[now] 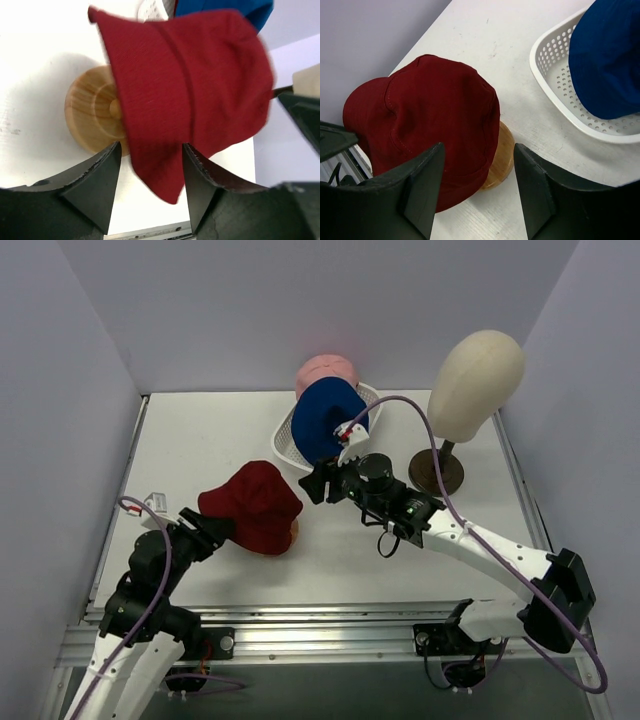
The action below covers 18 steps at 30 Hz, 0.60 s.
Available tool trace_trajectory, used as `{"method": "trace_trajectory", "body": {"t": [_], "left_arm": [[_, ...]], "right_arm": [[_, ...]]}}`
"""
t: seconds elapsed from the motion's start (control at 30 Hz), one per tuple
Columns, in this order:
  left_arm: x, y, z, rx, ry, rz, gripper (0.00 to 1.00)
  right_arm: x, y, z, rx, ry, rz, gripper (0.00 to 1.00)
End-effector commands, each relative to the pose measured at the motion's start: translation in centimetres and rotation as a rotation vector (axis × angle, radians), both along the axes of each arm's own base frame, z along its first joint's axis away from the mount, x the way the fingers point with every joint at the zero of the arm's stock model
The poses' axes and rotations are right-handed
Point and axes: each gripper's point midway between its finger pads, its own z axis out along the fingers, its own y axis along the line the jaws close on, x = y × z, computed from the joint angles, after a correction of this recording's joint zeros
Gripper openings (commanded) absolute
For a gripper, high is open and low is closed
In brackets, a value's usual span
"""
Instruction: Stack the hats
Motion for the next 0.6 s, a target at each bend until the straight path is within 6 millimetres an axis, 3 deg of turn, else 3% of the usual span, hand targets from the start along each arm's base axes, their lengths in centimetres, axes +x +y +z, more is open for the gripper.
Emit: {"method": "trace_trajectory", "body": {"t": [0.0,0.07,0.13,0.23,0.43,0.47,0.57], "left_arm": [[0.4,1.1,4.6,-0.009,-0.071,0.066,0.62],[0.5,1.9,5.6,0.011,-0.077,0.104,0.65],[0.7,2.5,5.8,0.035,-0.073,0.133,0.73],[1.6,2.4,5.6,0.044,-0.064,0.143,0.75],[3.6,0.4,2.9,0.022,-0.017,0.087,0.75],[3.8,0.3,2.4,0.026,-0.006,0.089,0.74],[4.2,1.1,1.1,0.032,0.011,0.14,0.44]], "right_arm": [[-0.4,-0.7,1.3,0.038,-0.048,-0.023,0.54],[-0.7,-1.1,1.5,0.045,-0.051,-0.026,0.54],[-0.9,-1.4,1.2,0.048,-0.048,-0.03,0.54],[-1.4,-1.6,1.6,0.066,-0.058,-0.023,0.54],[-1.7,-2.4,1.5,0.053,-0.065,-0.036,0.54],[-1.8,-2.5,1.7,0.057,-0.069,-0.038,0.54],[-2.0,-2.8,1.7,0.058,-0.073,-0.039,0.54]]}}
